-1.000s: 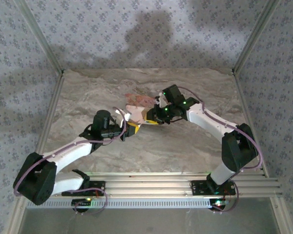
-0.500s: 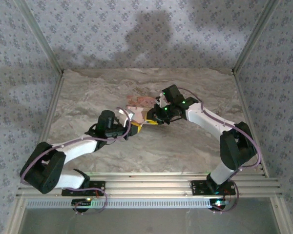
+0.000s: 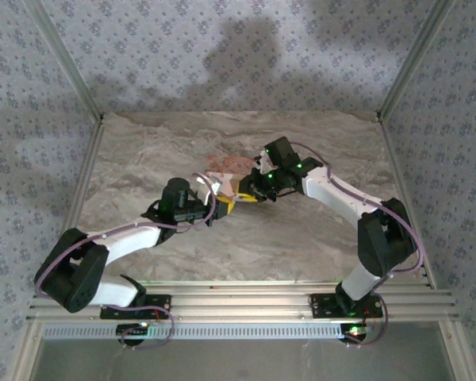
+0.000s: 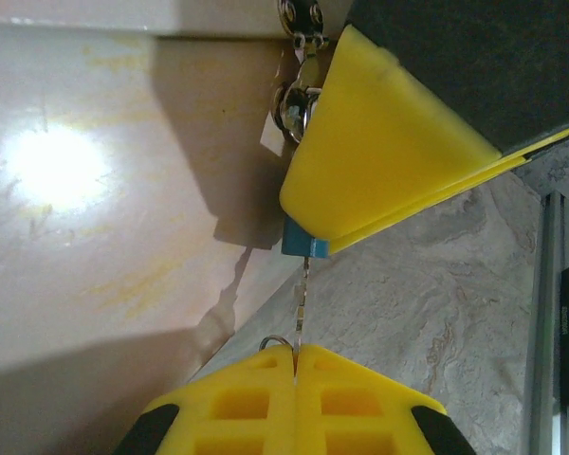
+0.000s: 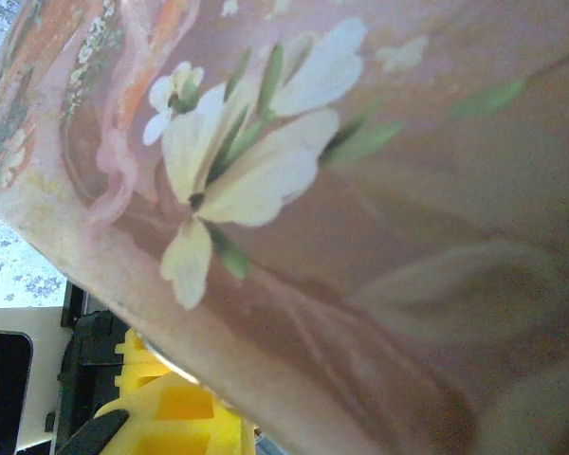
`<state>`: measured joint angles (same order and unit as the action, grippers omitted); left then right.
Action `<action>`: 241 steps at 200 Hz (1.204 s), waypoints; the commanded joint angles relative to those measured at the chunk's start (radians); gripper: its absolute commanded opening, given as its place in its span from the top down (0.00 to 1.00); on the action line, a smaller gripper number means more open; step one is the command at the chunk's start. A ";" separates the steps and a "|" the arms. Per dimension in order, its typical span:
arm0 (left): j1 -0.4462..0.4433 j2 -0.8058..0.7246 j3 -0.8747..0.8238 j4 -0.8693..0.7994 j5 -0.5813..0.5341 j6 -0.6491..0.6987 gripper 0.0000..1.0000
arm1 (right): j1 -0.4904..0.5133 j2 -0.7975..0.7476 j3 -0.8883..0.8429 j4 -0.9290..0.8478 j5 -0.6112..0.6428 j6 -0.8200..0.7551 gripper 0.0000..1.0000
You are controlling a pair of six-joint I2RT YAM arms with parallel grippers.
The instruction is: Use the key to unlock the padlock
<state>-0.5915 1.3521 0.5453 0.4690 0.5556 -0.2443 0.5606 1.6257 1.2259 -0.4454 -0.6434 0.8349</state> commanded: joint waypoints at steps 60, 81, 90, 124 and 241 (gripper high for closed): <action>-0.015 -0.005 0.013 0.053 -0.011 -0.010 1.00 | -0.004 -0.004 0.038 0.075 -0.033 0.025 1.00; -0.017 0.003 0.016 0.061 -0.014 -0.012 1.00 | -0.002 -0.003 0.036 0.084 -0.041 0.032 1.00; -0.017 0.007 0.018 0.062 -0.016 -0.012 1.00 | -0.001 -0.002 0.035 0.086 -0.046 0.036 1.00; -0.021 0.022 0.024 0.084 -0.037 -0.022 1.00 | 0.005 0.001 0.029 0.090 -0.055 0.041 1.00; -0.023 -0.003 0.050 0.098 -0.079 -0.083 1.00 | 0.015 0.011 0.022 0.040 -0.045 0.025 1.00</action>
<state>-0.6052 1.3823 0.5457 0.5053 0.4961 -0.3008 0.5606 1.6394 1.2255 -0.4107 -0.6434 0.8791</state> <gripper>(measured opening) 0.059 0.191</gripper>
